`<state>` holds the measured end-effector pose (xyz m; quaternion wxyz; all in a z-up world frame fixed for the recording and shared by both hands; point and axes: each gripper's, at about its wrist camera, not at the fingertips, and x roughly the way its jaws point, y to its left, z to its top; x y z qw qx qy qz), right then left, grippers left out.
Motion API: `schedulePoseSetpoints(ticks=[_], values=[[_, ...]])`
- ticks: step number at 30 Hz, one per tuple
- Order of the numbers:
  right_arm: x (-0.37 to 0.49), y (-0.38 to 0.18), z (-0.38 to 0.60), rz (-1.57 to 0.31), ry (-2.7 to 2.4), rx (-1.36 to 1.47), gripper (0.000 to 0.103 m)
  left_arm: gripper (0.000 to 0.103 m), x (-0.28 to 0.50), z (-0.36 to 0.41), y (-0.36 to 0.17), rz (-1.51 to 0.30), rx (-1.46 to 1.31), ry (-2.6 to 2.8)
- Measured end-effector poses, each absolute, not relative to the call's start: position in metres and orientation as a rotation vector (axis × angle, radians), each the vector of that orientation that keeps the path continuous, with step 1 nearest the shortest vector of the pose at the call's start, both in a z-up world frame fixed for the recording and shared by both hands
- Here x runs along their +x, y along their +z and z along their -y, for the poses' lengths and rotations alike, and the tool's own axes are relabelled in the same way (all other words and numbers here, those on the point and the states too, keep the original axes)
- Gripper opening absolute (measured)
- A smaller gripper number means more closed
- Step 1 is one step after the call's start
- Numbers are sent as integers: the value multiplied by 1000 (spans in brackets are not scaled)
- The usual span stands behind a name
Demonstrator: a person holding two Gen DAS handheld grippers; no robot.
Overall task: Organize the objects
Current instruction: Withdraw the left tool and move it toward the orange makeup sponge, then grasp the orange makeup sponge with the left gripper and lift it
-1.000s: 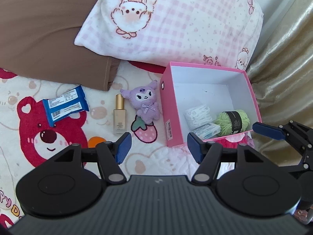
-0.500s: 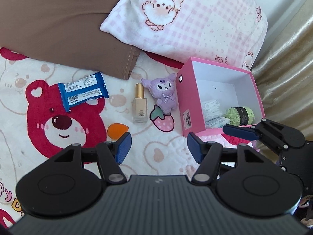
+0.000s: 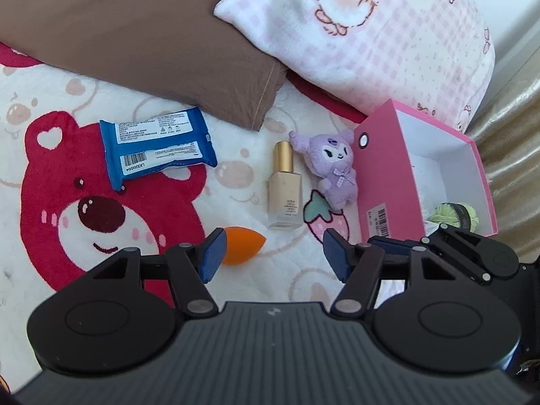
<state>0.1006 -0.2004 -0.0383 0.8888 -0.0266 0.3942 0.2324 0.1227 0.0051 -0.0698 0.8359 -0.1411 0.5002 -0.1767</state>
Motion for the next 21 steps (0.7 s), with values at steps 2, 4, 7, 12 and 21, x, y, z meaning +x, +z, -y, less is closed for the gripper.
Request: schedulePoseSetpoints(ticks=[2,4,7,12,21], values=[[109,-50,192,-828,502,-81,74,62,125,-10,-84,-1056,-299,-371],[116,-63,184,-828,510,-74,74,62,127,-14,-99,-1063,-301,-364],[126,-84,173,-848,506,-98,74,62,130,-21,-119,-1068,-326,-360],[131,-113,158,-800,502,-133,74,57,138,-28,-146,-1059,-386,-368],[141,-134,138,-813,403,-203,46,35,137,-22,-159,-1041,-408,-428]])
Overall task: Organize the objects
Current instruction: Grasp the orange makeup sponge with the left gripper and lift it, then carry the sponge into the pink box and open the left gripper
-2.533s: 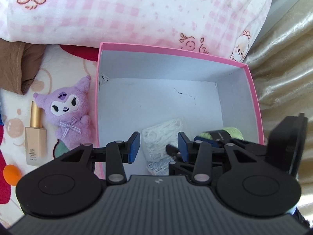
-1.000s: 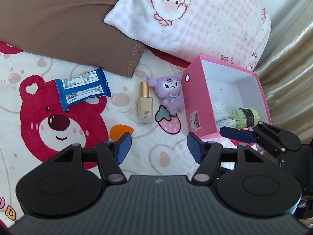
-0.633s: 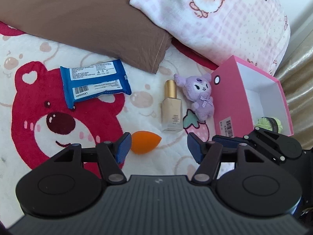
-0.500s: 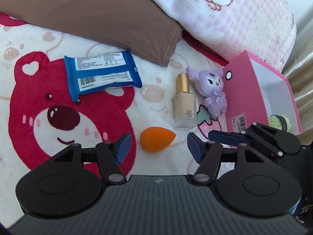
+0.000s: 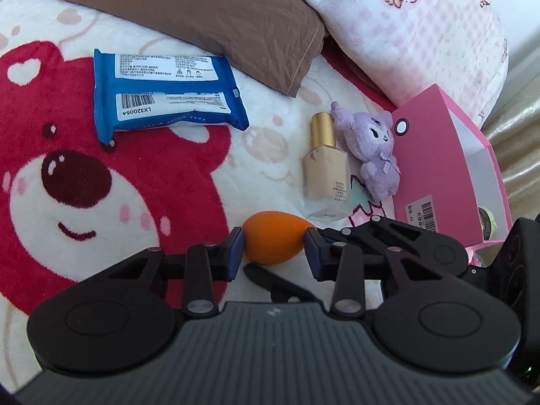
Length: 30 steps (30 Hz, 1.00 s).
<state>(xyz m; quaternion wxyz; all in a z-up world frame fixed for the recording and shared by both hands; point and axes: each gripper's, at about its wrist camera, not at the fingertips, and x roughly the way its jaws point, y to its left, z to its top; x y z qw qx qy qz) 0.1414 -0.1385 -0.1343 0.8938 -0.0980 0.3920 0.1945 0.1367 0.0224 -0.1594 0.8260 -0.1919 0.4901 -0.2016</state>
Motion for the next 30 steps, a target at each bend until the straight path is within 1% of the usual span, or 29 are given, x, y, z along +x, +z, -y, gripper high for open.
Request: schedulePoseSetpoints(ticks=[3,9,14,19,23,30], values=[[139,-129,145,-812,400,-149,43,35,132,-23,-154,-1027,-413,-441],[117,-104,152,-772,392,-149,43,35,115,-15,-127,-1004,-390,-471],[89,-62,165,-723,395,-101,43,34,97,-3,-75,-990,-340,-499],[70,-20,181,-693,364,-92,43,34,82,26,-25,-958,-253,-525],[62,4,200,-697,346,-101,44,34,79,51,3,-970,-217,-534],[45,49,249,-645,264,-83,44,34,80,104,50,-898,-169,-626]])
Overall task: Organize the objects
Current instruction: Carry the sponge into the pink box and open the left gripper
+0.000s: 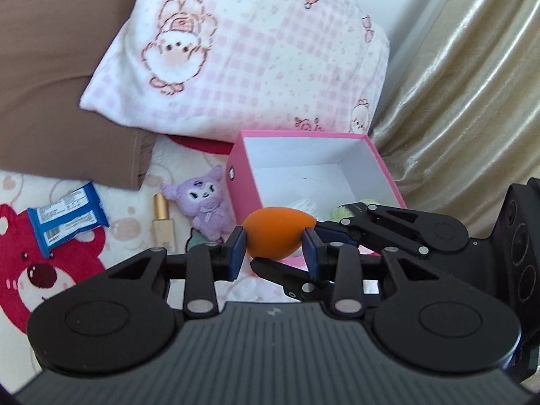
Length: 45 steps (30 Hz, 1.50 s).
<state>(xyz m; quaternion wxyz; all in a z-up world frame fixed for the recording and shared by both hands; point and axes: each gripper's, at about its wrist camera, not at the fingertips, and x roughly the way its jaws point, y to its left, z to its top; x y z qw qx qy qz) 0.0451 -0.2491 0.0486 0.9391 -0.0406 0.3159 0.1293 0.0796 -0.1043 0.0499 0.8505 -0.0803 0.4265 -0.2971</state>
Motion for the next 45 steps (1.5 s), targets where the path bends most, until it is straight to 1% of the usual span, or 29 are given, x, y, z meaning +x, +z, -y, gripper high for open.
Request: schedulePoseSetpoints(ticks=[6,11,16,24,28,32,36,39,43,45], values=[[40,73,298,-643,139,-64,44,34,95,158,69,-870,-153,-710],[47,71,338,-663,42,-104,44,34,115,207,63,-889,-162,-777],[58,49,367,-729,-18,-101,44,34,137,247,35,-959,-200,-802],[90,-15,438,-865,-74,96,44,34,189,305,-34,-1075,-243,-797],[107,-44,462,-946,-63,177,44,34,205,322,-64,-1133,-246,-786],[116,-60,462,-986,-91,121,44,35,216,330,-83,-1171,-276,-778],[123,-70,459,-1009,-109,25,45,34,221,336,-93,-1196,-288,-781],[125,-77,461,-1042,-98,15,46,34,222,337,-102,-1225,-296,-762],[122,-77,461,-1050,-96,12,47,34,222,336,-102,-1219,-263,-719],[117,-71,462,-1030,-80,27,49,37,223,334,-97,-1214,-263,-713]])
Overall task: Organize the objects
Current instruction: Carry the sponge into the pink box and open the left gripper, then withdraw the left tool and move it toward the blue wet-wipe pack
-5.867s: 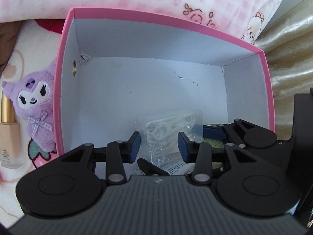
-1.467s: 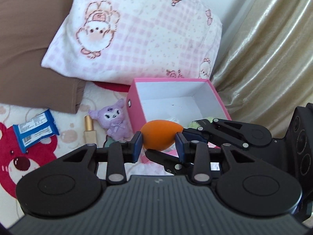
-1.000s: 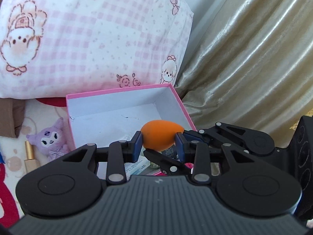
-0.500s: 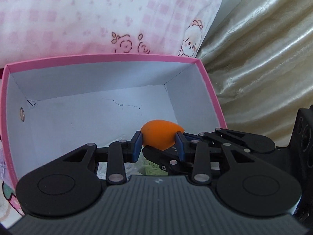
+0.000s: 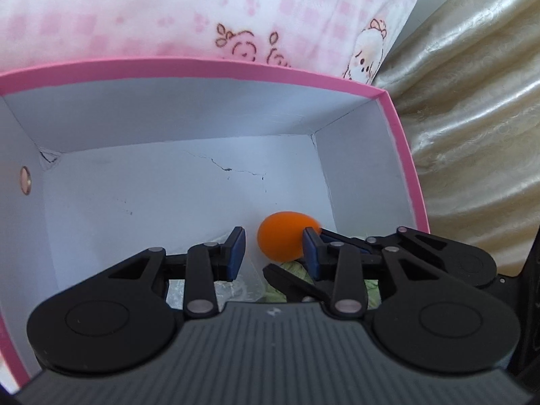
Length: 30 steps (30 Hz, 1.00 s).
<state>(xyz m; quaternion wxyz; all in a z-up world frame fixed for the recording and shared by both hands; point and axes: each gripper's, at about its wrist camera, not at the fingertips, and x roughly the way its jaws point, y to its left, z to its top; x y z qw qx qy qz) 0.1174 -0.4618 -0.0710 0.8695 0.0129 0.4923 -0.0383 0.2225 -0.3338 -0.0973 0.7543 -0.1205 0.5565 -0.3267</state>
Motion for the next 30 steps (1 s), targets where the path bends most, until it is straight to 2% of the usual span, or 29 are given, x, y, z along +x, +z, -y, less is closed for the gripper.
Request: schedulePoseSetpoints(ticks=[6,18,20,22,26,30], values=[[98,-47,461,-980,-59,69,49,38,211,322,-70,-1209,-227,-720],[45,38,414,-859,15,56,50,53,164,273,3,-1167,-94,-623],[37,50,400,-851,23,34,53,55,153,262,15,-1151,-72,-619],[30,61,387,-840,23,-5,62,56,142,249,27,-1131,-67,-608],[13,78,360,-825,30,-96,67,56,124,212,46,-1080,-96,-567],[6,86,340,-823,28,-116,78,58,108,172,56,-1057,-122,-519]])
